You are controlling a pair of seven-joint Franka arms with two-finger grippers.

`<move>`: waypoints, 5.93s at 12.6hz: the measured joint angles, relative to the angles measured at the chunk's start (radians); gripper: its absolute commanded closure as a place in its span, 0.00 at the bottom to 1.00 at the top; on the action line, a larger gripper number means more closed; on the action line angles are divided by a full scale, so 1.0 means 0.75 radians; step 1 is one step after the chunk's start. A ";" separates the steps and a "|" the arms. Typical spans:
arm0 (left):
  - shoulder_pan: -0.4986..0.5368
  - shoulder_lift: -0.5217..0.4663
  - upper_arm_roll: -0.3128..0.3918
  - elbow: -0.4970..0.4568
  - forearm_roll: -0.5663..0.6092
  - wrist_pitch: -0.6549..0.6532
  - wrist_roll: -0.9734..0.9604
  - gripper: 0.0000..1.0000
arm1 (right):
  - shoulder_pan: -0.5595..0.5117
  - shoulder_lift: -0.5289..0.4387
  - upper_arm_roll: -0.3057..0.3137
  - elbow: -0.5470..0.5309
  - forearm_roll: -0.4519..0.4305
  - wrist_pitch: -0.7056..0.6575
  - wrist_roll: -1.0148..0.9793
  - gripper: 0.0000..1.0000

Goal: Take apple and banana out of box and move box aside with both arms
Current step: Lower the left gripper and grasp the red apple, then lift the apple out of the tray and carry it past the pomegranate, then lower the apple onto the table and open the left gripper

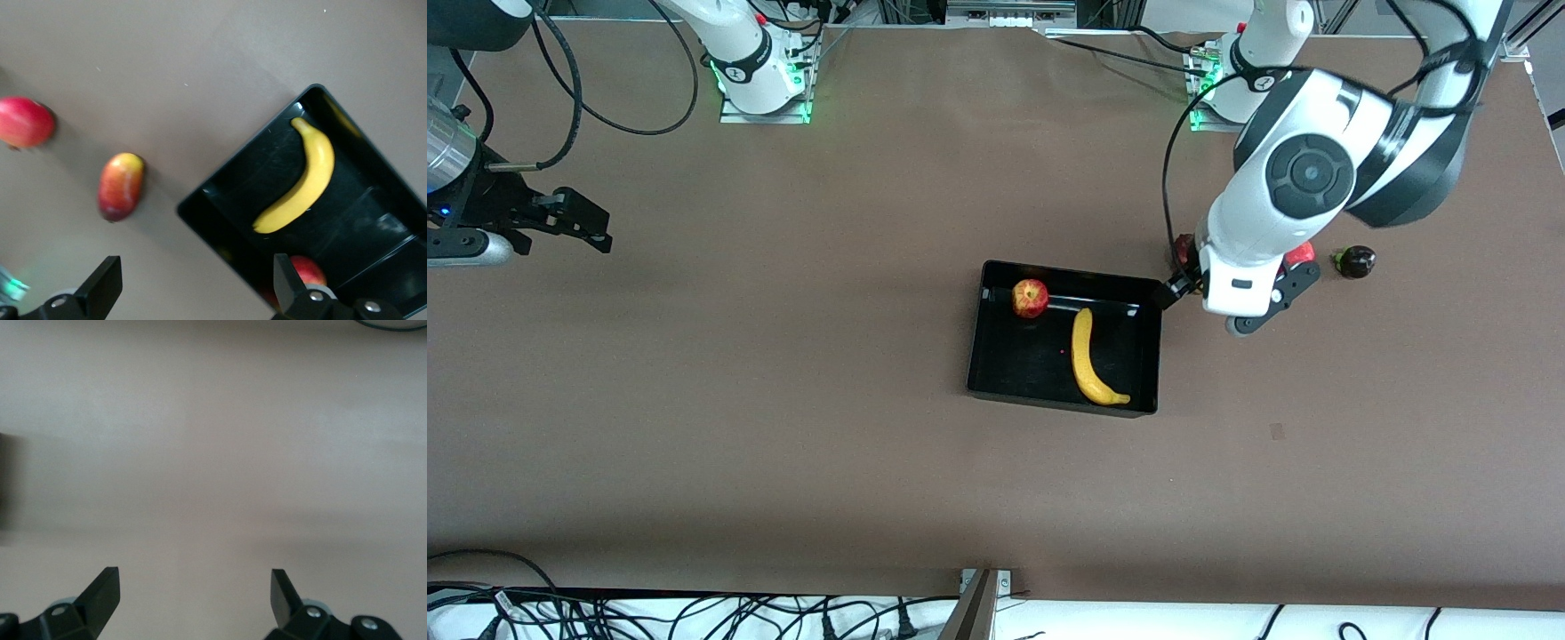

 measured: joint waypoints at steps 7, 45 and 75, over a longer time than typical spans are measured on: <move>-0.289 0.310 0.003 0.031 0.259 0.203 -0.229 0.00 | 0.000 0.000 0.000 0.001 0.000 0.000 0.000 0.00; 0.198 0.278 0.102 0.139 0.140 -0.094 1.082 1.00 | -0.001 0.000 0.000 0.001 0.000 0.000 0.000 0.00; -0.664 0.463 0.589 0.044 0.128 0.537 0.219 0.00 | -0.002 0.002 0.000 0.004 0.000 0.000 0.000 0.00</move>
